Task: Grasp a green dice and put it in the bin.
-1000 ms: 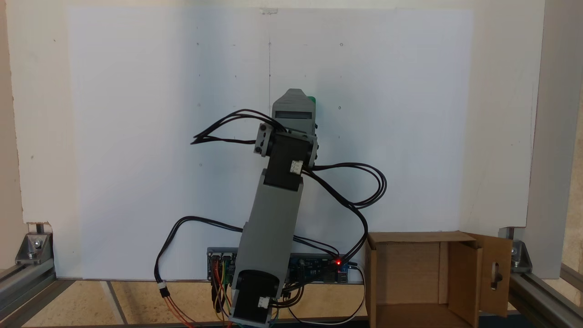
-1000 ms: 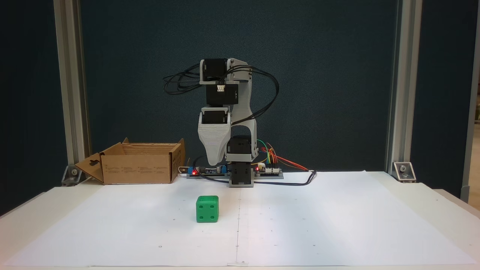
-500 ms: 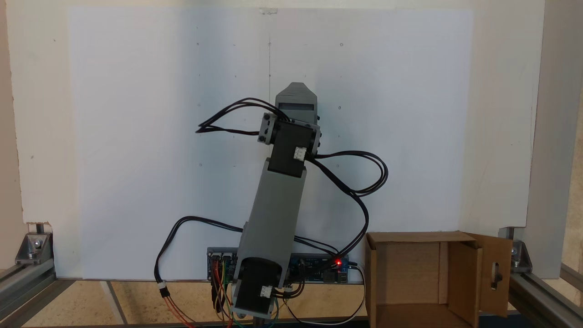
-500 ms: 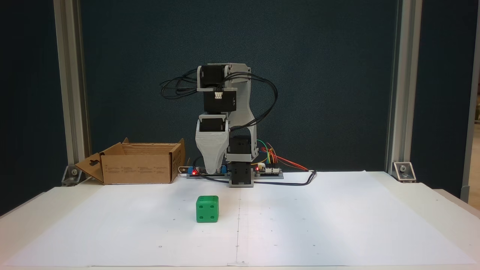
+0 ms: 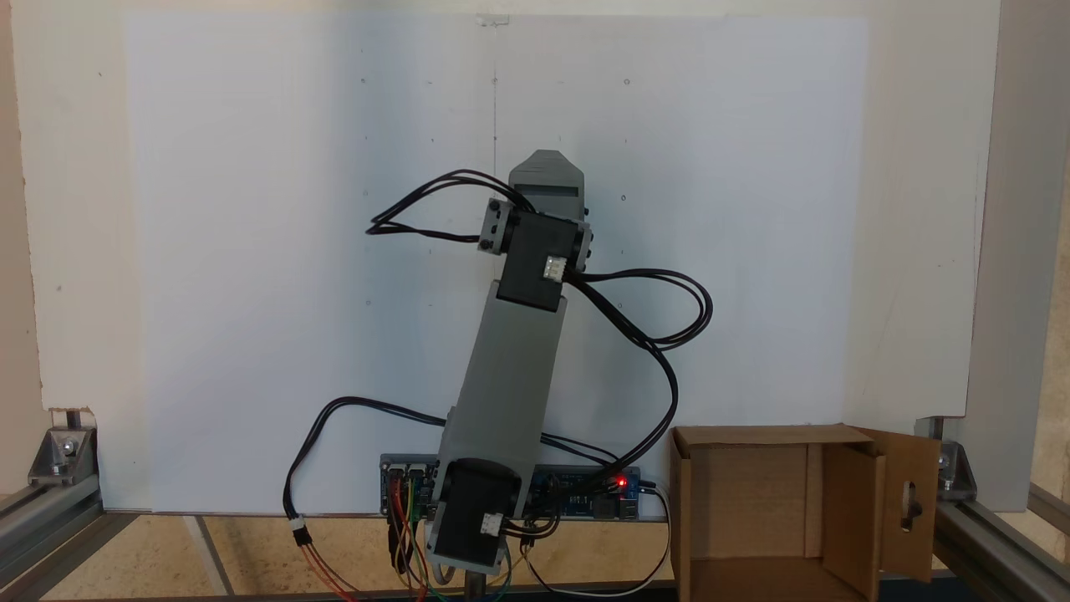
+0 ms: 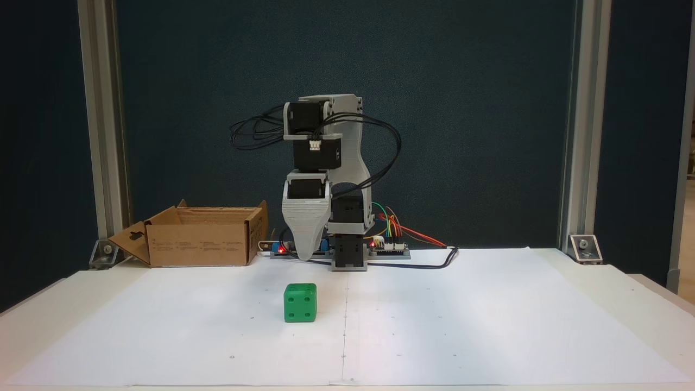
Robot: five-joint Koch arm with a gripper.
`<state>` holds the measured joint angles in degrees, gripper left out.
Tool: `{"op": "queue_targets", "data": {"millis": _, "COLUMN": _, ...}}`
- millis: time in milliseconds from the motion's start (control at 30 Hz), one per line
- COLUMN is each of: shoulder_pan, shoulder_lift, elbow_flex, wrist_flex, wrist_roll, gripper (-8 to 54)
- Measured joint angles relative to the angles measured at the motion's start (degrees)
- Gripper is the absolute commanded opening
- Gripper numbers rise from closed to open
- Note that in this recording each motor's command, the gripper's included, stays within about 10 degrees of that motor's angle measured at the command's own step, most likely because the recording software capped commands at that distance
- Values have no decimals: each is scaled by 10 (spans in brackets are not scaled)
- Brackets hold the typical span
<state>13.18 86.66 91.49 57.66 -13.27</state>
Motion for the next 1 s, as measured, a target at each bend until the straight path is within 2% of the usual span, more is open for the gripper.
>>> {"op": "queue_targets", "data": {"millis": 767, "shoulder_pan": 27, "shoulder_lift": -32, "elbow_flex": 70, "wrist_flex": -100, "wrist_roll": -1, "gripper": 439}}
{"op": "queue_targets", "data": {"millis": 1000, "shoulder_pan": 30, "shoulder_lift": -42, "elbow_flex": 70, "wrist_flex": -114, "wrist_roll": -45, "gripper": 442}}
